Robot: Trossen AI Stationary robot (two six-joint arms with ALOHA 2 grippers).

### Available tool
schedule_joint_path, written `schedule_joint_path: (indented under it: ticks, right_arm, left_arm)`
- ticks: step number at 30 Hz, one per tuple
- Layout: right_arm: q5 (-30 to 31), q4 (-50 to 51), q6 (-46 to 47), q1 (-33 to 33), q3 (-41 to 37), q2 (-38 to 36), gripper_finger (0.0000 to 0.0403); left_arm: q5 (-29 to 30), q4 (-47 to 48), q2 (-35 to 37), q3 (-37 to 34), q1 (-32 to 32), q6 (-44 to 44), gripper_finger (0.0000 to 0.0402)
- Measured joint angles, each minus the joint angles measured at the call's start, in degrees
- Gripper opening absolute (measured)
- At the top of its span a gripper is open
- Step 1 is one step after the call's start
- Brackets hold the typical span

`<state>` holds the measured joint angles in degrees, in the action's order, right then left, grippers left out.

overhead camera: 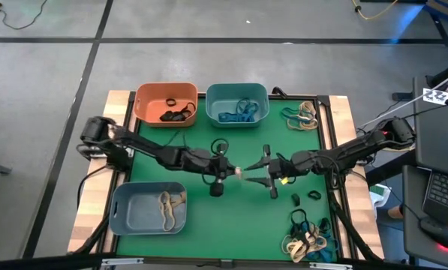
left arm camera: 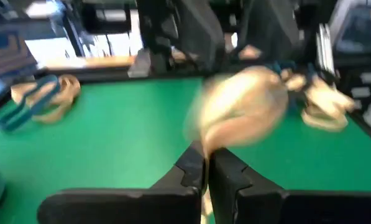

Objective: Sort rubber bands into baskets
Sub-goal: Put the white rubber band into the blue bin

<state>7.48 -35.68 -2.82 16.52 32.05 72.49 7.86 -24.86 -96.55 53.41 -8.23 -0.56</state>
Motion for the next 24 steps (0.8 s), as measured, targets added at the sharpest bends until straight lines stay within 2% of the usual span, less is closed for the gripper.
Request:
schedule_joint_path:
  ticks: [5, 9, 14, 19, 24]
  right_arm:
    - [-1.68, 1.42, 1.14, -0.01, 0.00, 0.52, 0.0184]
    - [-1.59, 1.01, 1.61, -0.05, 0.04, 1.28, 0.0188]
    - [0.45, 1.34, 2.56, -0.05, 0.04, 1.77, 0.0189]
    - [1.48, 1.27, 2.55, -0.05, 0.02, 1.77, 0.0189]
    - [3.10, 1.59, 2.54, -0.05, 0.02, 1.77, 0.0189]
  left_arm:
    - [0.03, 16.45, 9.38, 0.00, -1.32, 0.40, 0.0018]
    - [0.04, 27.80, 16.51, -0.02, -2.55, 2.43, 0.0014]
    - [-0.11, 37.71, 25.30, -0.02, -4.59, 6.78, 0.0007]
    - [-0.65, 48.10, 33.21, 0.16, -7.49, 14.43, 0.0017]
    - [-4.28, 57.87, 38.45, 1.09, -11.04, 23.98, 0.0015]
